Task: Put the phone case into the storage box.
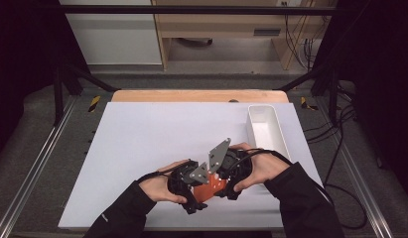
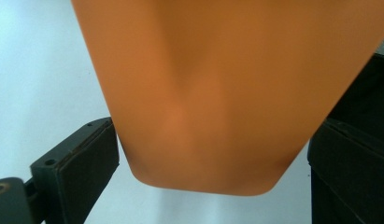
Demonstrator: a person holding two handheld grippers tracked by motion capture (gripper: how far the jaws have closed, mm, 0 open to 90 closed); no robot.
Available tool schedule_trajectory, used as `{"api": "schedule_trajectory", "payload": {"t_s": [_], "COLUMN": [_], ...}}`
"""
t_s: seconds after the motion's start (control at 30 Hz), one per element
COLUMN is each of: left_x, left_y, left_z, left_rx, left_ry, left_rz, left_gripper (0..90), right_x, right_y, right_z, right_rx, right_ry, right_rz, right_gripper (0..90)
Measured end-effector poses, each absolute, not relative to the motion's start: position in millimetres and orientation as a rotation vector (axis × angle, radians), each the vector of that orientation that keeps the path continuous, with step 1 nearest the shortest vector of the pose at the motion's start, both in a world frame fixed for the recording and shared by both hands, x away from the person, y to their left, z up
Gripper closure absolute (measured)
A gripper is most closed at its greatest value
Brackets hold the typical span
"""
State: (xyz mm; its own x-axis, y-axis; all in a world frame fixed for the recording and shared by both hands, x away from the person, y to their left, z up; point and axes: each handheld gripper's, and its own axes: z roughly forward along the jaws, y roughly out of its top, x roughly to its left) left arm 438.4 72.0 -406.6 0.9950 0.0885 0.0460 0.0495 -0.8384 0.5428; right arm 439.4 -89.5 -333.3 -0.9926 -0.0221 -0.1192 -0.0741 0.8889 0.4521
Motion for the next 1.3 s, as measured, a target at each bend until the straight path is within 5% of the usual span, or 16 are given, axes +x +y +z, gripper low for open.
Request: {"api": "schedule_trajectory", "payload": {"t_s": [1.3], "left_x": [439], "left_y": [59], "left_z": [-406], "left_rx": [2.645], "left_ry": [0.046], "left_rz": [0.119], "left_gripper": [15.0], "right_x": [437], "right_y": [-84], "right_z": [-331], "right_rx": [-0.116], "right_ry": [2.943], "right_rz": [0.698], "right_gripper": [16.3]}}
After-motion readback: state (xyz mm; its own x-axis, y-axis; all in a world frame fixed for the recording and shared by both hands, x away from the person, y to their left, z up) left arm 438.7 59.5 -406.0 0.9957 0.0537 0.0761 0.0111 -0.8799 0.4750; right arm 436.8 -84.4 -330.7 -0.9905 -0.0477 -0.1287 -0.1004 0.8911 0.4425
